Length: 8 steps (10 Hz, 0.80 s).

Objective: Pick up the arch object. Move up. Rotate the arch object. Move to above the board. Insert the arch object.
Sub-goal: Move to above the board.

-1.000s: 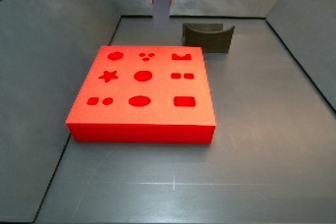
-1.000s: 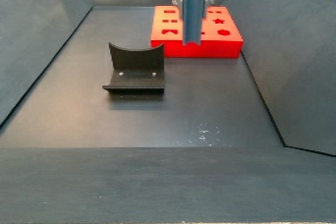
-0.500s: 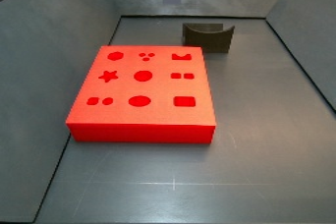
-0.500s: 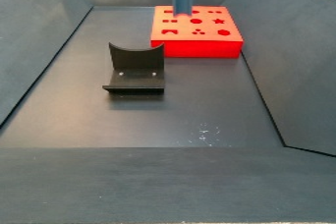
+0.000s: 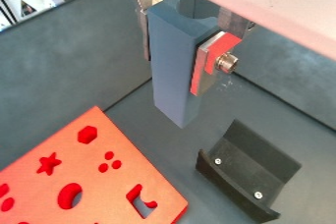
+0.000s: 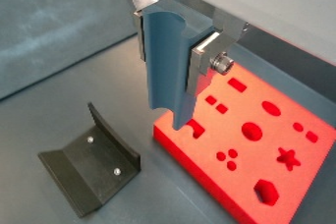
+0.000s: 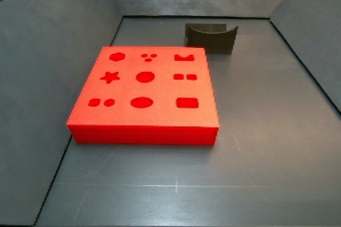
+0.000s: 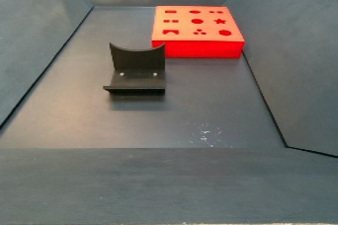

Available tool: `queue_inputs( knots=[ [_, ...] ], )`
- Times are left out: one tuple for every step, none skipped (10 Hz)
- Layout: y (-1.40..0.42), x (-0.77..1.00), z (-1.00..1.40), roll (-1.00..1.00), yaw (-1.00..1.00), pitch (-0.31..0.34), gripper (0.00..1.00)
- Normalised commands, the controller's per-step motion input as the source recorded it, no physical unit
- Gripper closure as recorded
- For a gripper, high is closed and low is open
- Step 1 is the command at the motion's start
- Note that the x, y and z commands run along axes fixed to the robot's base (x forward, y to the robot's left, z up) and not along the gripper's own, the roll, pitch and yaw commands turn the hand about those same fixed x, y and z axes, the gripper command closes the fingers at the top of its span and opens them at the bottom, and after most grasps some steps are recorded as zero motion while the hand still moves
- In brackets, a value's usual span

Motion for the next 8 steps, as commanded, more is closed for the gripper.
queue_inputs(
  knots=[
    [-0.04, 0.06, 0.64, -0.05, 0.04, 0.086, 1.00],
    [-0.03, 0.04, 0.54, -0.05, 0.04, 0.081, 1.00],
    [-0.03, 0.03, 0.37, -0.05, 0.04, 0.079, 1.00],
    [-1.00, -0.21, 0.16, 0.24, -0.21, 0.054, 1.00],
    [-1.00, -0.21, 0.12, 0.27, -0.18, 0.027, 1.00],
    [-1.00, -0.22, 0.13, 0.26, -0.13, 0.004, 1.00],
    [-1.00, -0.23, 0.13, 0.14, -0.06, 0.001, 1.00],
    [-1.00, -0.22, 0.14, 0.09, -0.03, 0.011, 1.00]
  ],
)
